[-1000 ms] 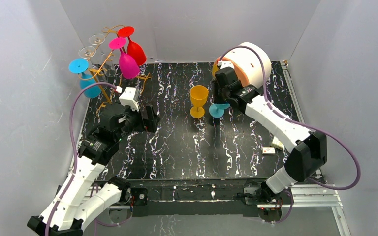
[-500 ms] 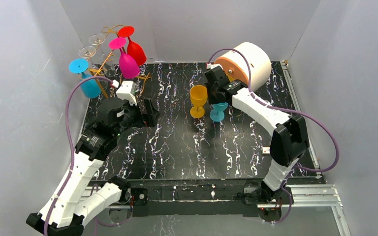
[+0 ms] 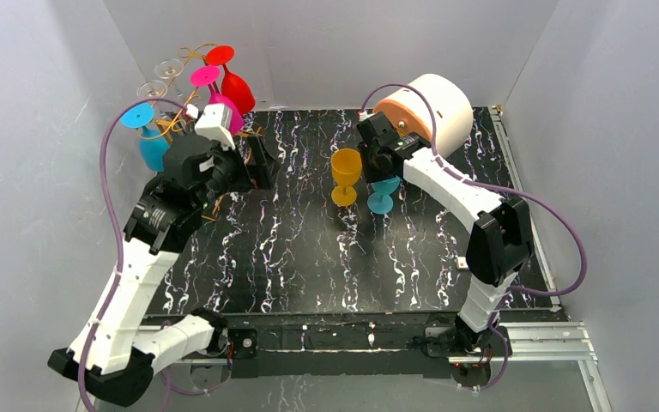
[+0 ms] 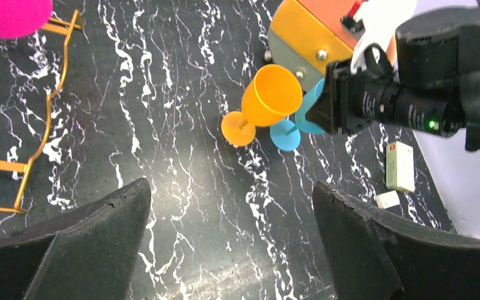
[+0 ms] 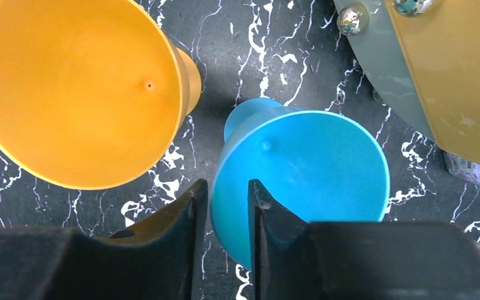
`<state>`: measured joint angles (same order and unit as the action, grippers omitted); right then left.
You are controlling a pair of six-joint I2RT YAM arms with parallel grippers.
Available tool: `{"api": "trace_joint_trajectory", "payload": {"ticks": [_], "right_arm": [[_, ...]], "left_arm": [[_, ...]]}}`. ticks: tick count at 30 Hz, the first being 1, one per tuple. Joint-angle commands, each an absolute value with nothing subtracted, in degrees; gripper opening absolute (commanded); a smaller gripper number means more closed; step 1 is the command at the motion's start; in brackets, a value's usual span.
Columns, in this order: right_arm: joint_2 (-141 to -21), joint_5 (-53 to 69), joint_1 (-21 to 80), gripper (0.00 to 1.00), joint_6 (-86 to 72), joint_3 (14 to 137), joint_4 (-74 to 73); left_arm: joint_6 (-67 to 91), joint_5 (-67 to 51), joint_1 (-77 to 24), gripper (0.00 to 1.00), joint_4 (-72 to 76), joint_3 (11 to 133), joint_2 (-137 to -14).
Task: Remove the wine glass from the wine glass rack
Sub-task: Place the wine glass at the center of the board, then pick up the wine glass from the wine rack.
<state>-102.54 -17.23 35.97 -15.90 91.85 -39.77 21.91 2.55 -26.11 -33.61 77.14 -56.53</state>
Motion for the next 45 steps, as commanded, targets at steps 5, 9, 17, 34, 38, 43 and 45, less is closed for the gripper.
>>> {"api": "trace_joint_trajectory", "payload": {"ticks": [5, 9, 17, 34, 38, 43, 45], "right_arm": [[-98.7, -17.8, 35.2, 0.57, -13.3, 97.1, -42.9], [-96.5, -15.0, 35.1, 0.59, -14.7, 99.6, -45.2], [-84.6, -0.7, 35.1, 0.66, -23.7, 89.0, -39.2], [-73.1, 2.1, 35.2, 0.79, -23.7, 82.6, -28.2], [-74.1, 2.8, 35.1, 0.8, -23.8, 83.2, -28.2], [-75.5, 3.1, 35.2, 0.81, -22.8, 84.8, -28.9], [-76.0, 3.0, 35.1, 0.81, -22.3, 85.5, -29.5]], "left_arm": [[20.4, 5.7, -26.2, 0.98, -40.3, 92.4, -67.6], [19.9, 8.0, -26.1, 0.98, -41.4, 98.1, -71.8], [23.4, -6.0, -12.3, 0.98, -44.8, 111.9, -84.7], [29.1, -20.1, 9.6, 0.91, -32.4, 124.9, -99.3], [27.7, -16.7, 10.0, 0.88, -35.5, 127.5, -102.5], [26.4, -15.7, 10.1, 0.86, -35.2, 127.9, -106.3], [26.6, -16.1, 10.3, 0.84, -34.8, 128.5, -107.8]]}}
